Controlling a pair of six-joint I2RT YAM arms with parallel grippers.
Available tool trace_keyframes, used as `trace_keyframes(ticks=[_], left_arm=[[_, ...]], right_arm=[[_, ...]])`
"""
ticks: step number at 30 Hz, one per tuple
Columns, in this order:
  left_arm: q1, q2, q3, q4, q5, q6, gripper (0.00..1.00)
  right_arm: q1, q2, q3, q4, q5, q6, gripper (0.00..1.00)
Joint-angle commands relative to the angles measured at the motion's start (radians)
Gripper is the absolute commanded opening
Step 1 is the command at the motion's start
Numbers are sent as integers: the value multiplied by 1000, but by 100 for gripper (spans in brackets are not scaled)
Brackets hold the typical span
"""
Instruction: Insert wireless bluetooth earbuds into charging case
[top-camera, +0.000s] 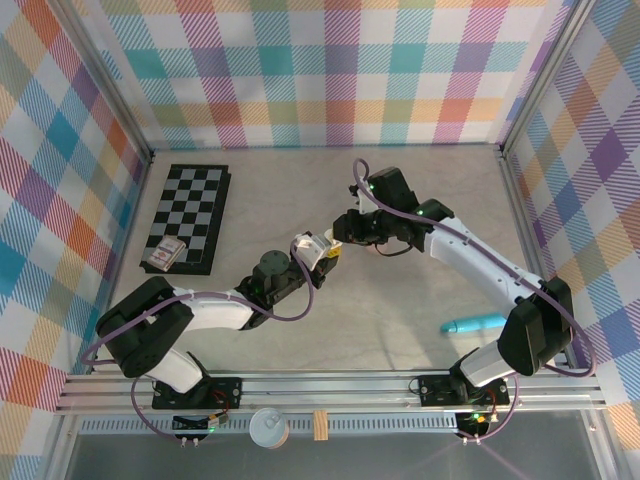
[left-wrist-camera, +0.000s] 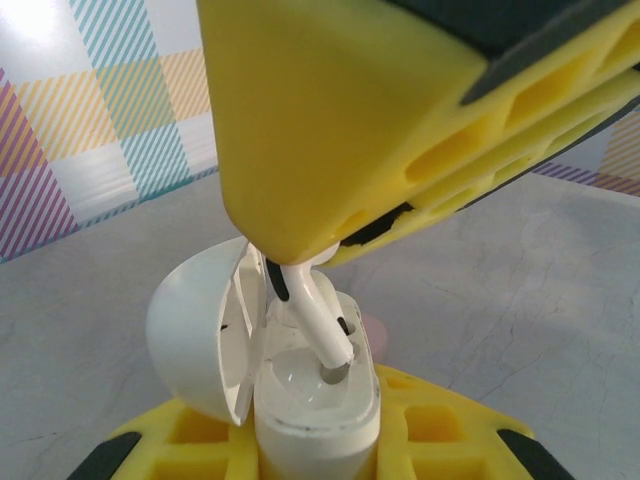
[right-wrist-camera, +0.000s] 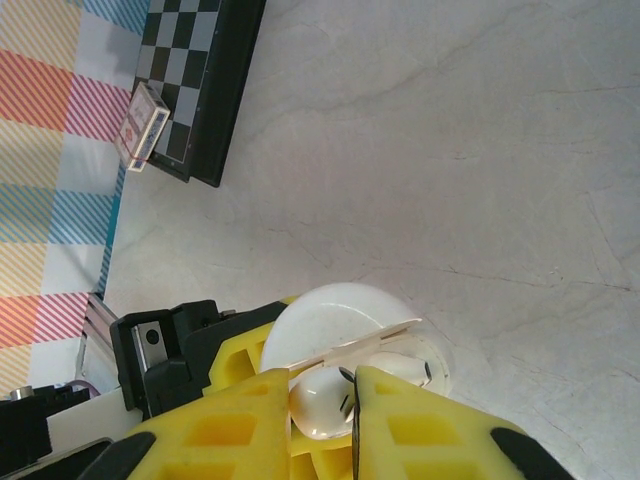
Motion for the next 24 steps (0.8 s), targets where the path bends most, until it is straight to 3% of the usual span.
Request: trace_keyframes(ticks=[1, 20, 24], left_arm=[[-8, -12, 24, 63, -12, -19, 0], [-9, 4, 55, 79, -41, -55, 0], [-8, 13, 60, 80, -34, -53, 0]], right_arm=[[-5, -21, -16, 19, 1, 7, 20], [-11, -55, -72, 62, 18, 20, 25], [-12, -64, -62, 67, 12, 12, 33]])
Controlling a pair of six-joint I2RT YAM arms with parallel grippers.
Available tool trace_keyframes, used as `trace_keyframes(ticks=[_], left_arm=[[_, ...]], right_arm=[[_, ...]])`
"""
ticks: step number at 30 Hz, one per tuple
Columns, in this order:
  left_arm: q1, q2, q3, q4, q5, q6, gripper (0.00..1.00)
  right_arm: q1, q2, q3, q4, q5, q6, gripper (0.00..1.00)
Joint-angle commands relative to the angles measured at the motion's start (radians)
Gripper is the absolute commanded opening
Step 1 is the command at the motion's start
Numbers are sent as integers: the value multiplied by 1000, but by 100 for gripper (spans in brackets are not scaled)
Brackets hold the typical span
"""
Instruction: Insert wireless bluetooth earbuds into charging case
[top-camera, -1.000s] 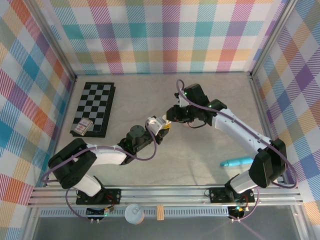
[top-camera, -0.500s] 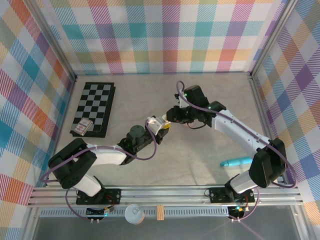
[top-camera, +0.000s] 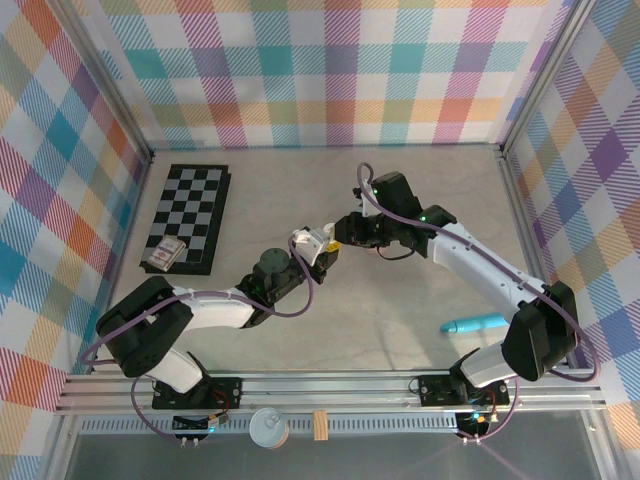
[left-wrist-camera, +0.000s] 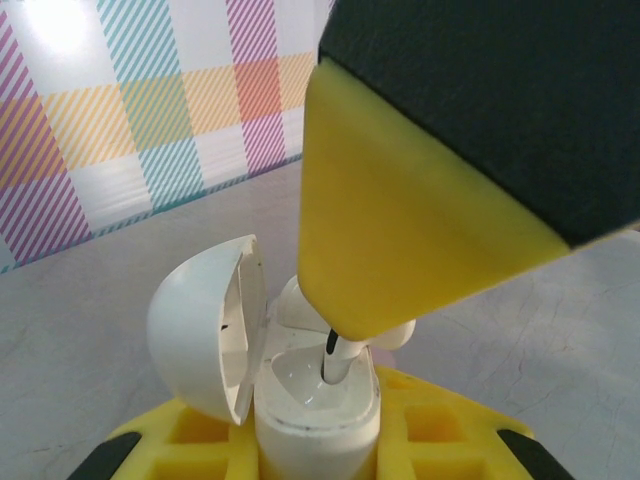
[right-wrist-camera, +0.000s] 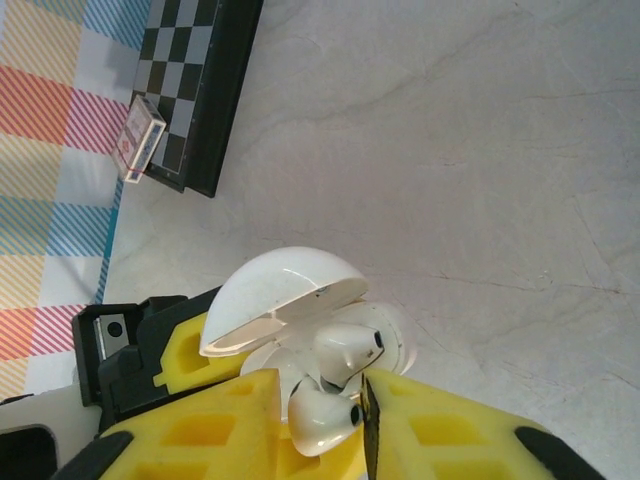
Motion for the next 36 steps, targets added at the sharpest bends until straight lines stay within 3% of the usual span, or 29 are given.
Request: trace_keyframes(ticks=[1, 8, 15, 36], left_arm=[[-7, 9, 32, 66, -5, -7, 0], [-5, -2, 16, 56, 1, 30, 0], [-4, -31, -14, 82, 67, 78, 0], [-3, -24, 11, 93, 73, 80, 0]], right_arm=[[-4, -36, 2, 7, 1, -14, 37], [-35, -104, -18, 12, 28, 0, 55], [-99, -107, -47, -14, 17, 36, 54], [-101, -45, -66, -40, -79, -15, 54]])
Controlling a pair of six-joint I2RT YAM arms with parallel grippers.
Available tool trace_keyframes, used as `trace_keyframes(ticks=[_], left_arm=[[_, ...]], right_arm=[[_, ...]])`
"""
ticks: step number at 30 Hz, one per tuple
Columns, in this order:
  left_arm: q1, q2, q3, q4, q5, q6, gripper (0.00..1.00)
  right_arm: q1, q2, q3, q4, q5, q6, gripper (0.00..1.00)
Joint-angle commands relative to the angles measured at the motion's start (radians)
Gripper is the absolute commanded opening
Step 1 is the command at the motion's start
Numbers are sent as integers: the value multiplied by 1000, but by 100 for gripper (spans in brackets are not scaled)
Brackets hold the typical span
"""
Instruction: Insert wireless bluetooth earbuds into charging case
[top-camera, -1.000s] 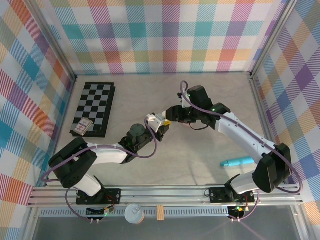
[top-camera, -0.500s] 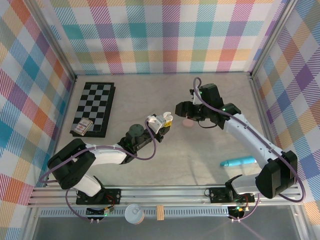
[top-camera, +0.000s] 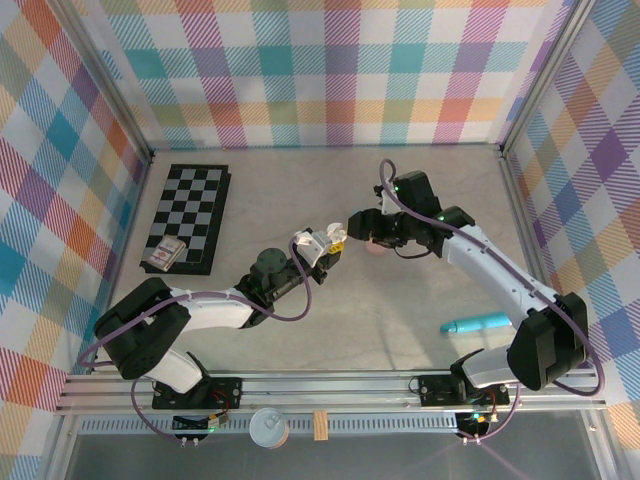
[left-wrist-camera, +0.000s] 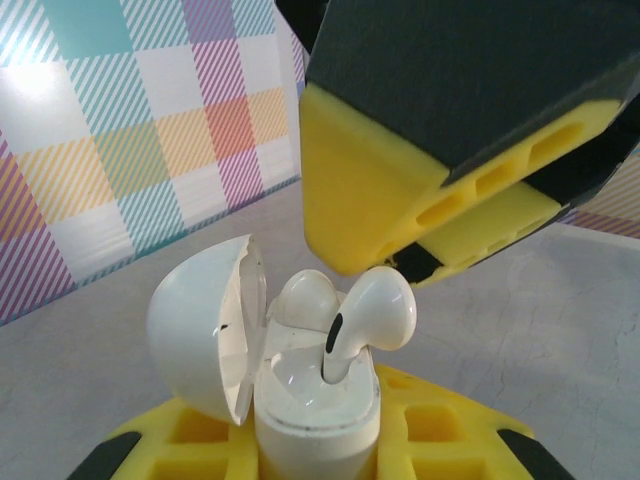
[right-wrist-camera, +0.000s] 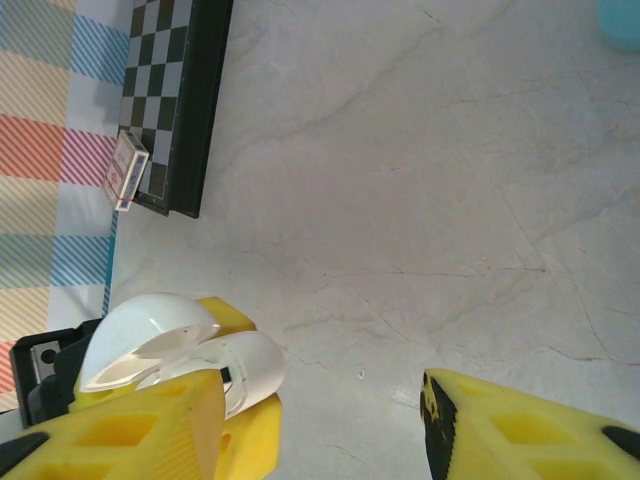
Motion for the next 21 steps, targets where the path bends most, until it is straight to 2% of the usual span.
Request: trace_keyframes(ticks=[1, 21], left_arm=[[-4, -4, 17, 56, 6, 4, 0], [4, 25, 55, 13, 8, -4, 0]], right_arm=[[4, 11, -13, -6, -35, -17, 54], [33, -6, -30, 9, -99, -37, 55]])
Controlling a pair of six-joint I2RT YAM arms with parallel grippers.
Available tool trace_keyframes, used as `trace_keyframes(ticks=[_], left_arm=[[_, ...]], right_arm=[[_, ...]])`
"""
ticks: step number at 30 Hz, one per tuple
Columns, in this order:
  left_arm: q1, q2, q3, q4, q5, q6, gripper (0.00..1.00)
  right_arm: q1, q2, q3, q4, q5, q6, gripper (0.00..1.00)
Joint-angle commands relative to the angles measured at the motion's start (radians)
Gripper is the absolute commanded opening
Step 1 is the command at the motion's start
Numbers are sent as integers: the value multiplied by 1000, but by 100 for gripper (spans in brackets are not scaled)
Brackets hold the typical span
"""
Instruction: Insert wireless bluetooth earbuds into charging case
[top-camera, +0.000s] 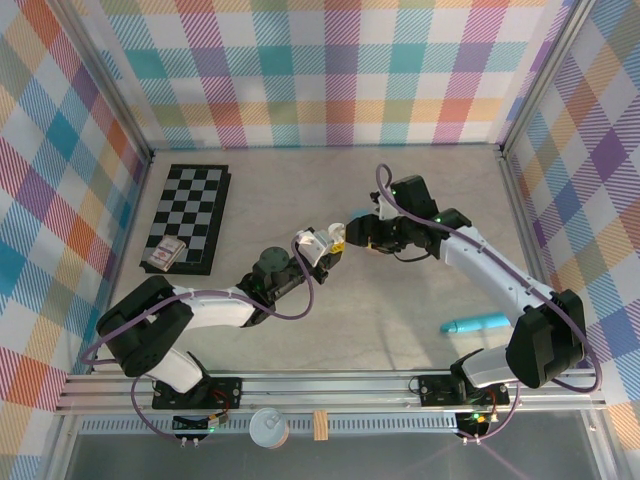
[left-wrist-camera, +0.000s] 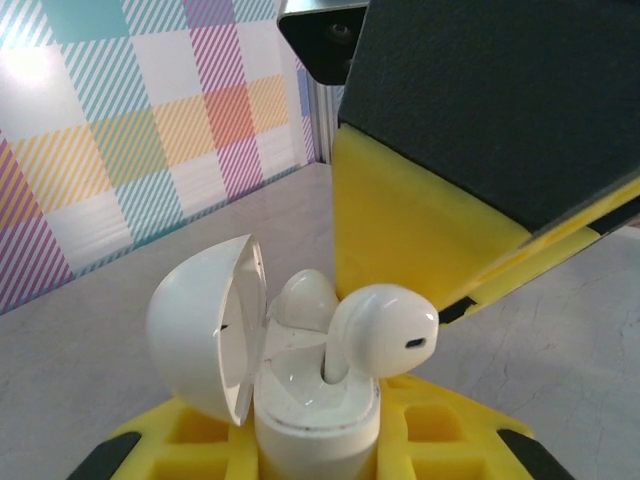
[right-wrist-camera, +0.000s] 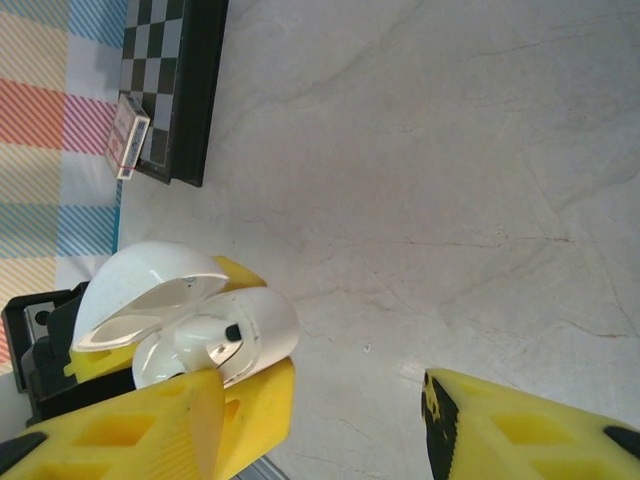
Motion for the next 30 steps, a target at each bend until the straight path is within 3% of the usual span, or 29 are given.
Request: trace_keyframes(ticks=[1, 8, 14, 20, 26, 30], left_arm=[[3, 6, 40, 32, 12, -4, 0], [5, 2, 38, 30, 18, -1, 0], [19, -8, 23, 44, 29, -8, 0], [40, -15, -12, 88, 84, 20, 0], [51, -51, -37, 68, 167, 126, 0], [50, -89, -31, -5, 196, 194, 0]], right_arm=[[23, -12, -3, 13, -43, -26, 55], [37, -4, 8, 17, -47, -27, 55], [35, -69, 5, -25, 55, -73, 56], [20, -122, -2, 18, 62, -60, 58], [14, -94, 40, 56, 63, -33, 79], [15, -32, 98, 16, 68, -28, 88]])
